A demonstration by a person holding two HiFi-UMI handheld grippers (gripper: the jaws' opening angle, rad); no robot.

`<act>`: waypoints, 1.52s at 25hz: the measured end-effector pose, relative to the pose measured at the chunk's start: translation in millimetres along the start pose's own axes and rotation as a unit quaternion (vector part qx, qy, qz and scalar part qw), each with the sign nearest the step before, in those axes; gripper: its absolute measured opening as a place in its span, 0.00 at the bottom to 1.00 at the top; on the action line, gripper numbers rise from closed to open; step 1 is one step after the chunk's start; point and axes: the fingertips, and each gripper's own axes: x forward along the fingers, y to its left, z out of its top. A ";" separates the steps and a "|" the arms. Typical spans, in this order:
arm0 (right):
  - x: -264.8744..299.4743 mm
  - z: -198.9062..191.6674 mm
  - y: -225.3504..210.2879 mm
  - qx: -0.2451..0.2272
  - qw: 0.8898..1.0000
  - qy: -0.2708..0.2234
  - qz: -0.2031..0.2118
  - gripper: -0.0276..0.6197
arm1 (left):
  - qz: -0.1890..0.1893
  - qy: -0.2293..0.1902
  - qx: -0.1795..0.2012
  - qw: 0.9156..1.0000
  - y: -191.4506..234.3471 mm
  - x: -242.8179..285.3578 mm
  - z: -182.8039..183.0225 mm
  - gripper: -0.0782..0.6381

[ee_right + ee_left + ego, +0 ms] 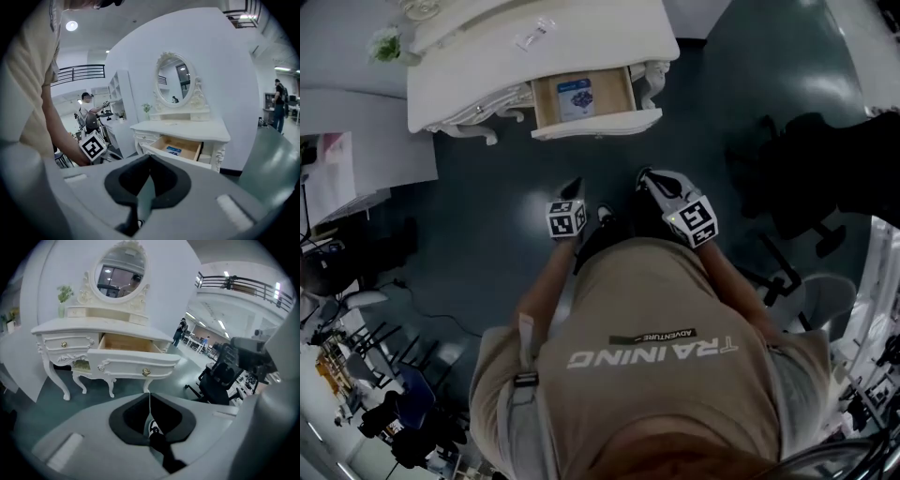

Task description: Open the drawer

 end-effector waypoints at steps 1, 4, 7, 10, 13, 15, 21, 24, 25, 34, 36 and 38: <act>-0.6 3.6 9.9 -0.007 1.000 -0.003 -0.004 0.05 | -0.011 -0.009 0.015 1.000 -2.4 -17.1 -2.6 0.13; -11.6 11.9 33.0 -0.024 0.999 -0.008 -0.021 0.05 | -0.043 -0.045 0.047 0.997 -14.2 -61.9 -1.7 0.12; -29.1 14.1 55.1 -0.039 0.999 -0.003 -0.037 0.05 | -0.053 -0.080 0.063 0.993 -21.7 -88.4 13.2 0.12; -47.9 6.4 68.3 -0.049 0.998 0.006 -0.042 0.05 | -0.057 -0.123 0.078 0.988 -38.0 -101.9 43.0 0.12; -59.7 5.6 76.6 -0.041 0.998 -0.005 -0.037 0.05 | -0.057 -0.159 0.088 0.982 -56.5 -125.4 68.9 0.12; -59.3 12.5 75.1 -0.042 0.999 -0.018 -0.030 0.05 | -0.047 -0.183 0.106 0.976 -64.4 -147.4 89.0 0.12; -63.1 77.1 55.2 -0.087 0.994 -0.072 0.003 0.05 | -0.008 -0.282 0.127 0.951 -88.8 -219.2 166.2 0.12; -68.0 99.4 52.3 -0.105 0.990 -0.095 0.015 0.05 | 0.005 -0.297 0.134 0.945 -97.4 -232.2 177.3 0.12; -69.9 101.9 51.6 -0.105 0.989 -0.100 0.017 0.05 | 0.009 -0.298 0.139 0.945 -99.4 -232.8 176.2 0.12; -70.4 125.5 39.5 -0.124 0.985 -0.116 -0.004 0.05 | 0.044 -0.277 0.138 0.950 -88.7 -238.2 159.5 0.12; -69.6 122.7 41.3 -0.120 0.986 -0.111 0.000 0.05 | 0.043 -0.276 0.131 0.951 -88.9 -237.6 156.1 0.12; -68.6 118.7 45.8 -0.122 0.987 -0.108 0.007 0.05 | 0.041 -0.277 0.125 0.952 -88.0 -234.8 152.8 0.12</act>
